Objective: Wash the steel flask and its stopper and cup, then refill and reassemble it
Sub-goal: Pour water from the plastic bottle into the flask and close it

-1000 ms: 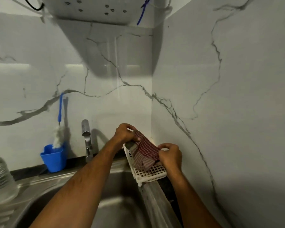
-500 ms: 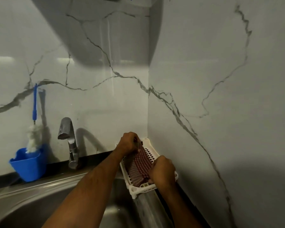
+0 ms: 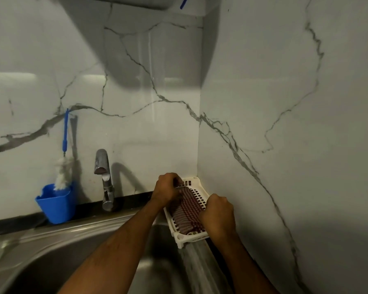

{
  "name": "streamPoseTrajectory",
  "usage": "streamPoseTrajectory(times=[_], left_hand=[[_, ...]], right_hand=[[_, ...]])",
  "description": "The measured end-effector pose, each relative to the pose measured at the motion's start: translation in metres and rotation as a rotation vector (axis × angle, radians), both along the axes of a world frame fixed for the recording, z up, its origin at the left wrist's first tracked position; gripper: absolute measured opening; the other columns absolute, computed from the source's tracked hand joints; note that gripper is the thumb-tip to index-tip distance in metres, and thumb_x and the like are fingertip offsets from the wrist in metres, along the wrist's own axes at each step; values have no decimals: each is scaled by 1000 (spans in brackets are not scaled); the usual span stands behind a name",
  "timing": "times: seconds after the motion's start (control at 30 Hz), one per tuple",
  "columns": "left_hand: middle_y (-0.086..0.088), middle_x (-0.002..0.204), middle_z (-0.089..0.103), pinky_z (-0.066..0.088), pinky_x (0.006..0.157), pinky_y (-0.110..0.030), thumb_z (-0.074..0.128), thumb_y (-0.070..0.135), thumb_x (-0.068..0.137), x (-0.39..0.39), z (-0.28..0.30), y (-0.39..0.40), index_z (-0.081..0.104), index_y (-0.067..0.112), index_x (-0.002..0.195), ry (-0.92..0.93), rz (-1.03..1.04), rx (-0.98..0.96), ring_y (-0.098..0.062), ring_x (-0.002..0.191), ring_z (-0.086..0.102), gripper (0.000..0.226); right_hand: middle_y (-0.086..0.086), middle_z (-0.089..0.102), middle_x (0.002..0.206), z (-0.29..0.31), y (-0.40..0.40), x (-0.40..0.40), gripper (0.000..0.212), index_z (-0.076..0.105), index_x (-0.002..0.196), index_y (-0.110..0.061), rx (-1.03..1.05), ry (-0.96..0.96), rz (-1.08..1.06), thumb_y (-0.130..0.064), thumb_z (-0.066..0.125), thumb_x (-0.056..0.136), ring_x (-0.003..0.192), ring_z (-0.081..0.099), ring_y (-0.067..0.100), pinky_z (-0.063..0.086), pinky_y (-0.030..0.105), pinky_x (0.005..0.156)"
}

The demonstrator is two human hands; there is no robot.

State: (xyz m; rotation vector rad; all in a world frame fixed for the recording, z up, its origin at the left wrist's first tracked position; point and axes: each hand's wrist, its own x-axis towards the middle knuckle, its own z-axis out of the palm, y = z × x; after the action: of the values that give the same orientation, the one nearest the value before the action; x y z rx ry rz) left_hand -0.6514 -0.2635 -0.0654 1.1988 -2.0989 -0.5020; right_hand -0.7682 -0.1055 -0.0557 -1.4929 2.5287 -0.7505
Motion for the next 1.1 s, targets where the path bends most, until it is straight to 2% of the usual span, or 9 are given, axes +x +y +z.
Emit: streamPoseTrajectory(times=[0.1,0.2,0.37,0.53,0.7,0.8,0.87,0.97,1.1], left_hand=[[3,88,69,58,76,-23,83,9,81,20,10,24,71,16,92,59,-17,-42,-13,81,66,18],[4,86,71,55,71,-13,81,-1,77,52,18,54,72,17,91,109,9,-61,-11,79,68,25],[0,84,71,49,68,-4,76,-11,76,123,25,102,73,5,96,201,110,-19,-6,75,66,26],[8,83,71,53,72,-8,76,-9,79,211,30,139,72,17,92,267,265,-19,-2,79,67,29],[5,79,71,49,65,-5,77,-11,75,292,40,161,71,15,88,343,439,-45,-8,71,67,30],[1,80,71,51,66,-9,81,-8,74,336,41,171,69,16,88,388,513,-70,-17,75,69,30],[-1,83,71,55,72,-16,82,-4,76,361,42,177,69,13,92,418,572,-58,-14,79,69,27],[-2,89,72,58,79,-26,85,4,76,392,40,181,70,11,99,429,690,-90,-13,80,68,29],[-8,103,73,59,85,-37,91,15,72,424,37,176,67,7,113,409,818,-124,-23,92,71,48]], right_hand=[[7,69,120,15,9,12,35,65,117,-13,-72,-21,10,-35,73,91,104,70,25,60,38,89],[9,71,114,31,23,37,24,69,112,-10,-161,-42,40,-25,68,95,99,70,25,56,30,81],[10,75,102,43,43,98,16,76,94,-10,-251,-52,152,-20,66,87,91,71,29,60,35,79],[7,76,85,50,57,165,14,79,87,-12,-235,-27,310,-13,66,83,85,73,25,60,35,78],[9,75,95,59,57,233,13,77,92,-11,-217,-79,422,-16,67,87,92,72,27,57,32,77],[6,72,95,65,53,270,9,76,95,-12,-226,-91,487,-16,70,90,91,70,22,51,25,73],[3,71,89,68,50,295,7,75,94,-11,-233,-107,545,-16,74,89,85,70,15,55,22,74],[7,72,80,74,42,327,7,75,86,-7,-250,-91,596,-12,72,87,77,72,19,61,29,75],[9,75,88,87,26,365,13,79,90,-8,-307,-58,643,-9,66,88,83,71,23,58,29,80]])
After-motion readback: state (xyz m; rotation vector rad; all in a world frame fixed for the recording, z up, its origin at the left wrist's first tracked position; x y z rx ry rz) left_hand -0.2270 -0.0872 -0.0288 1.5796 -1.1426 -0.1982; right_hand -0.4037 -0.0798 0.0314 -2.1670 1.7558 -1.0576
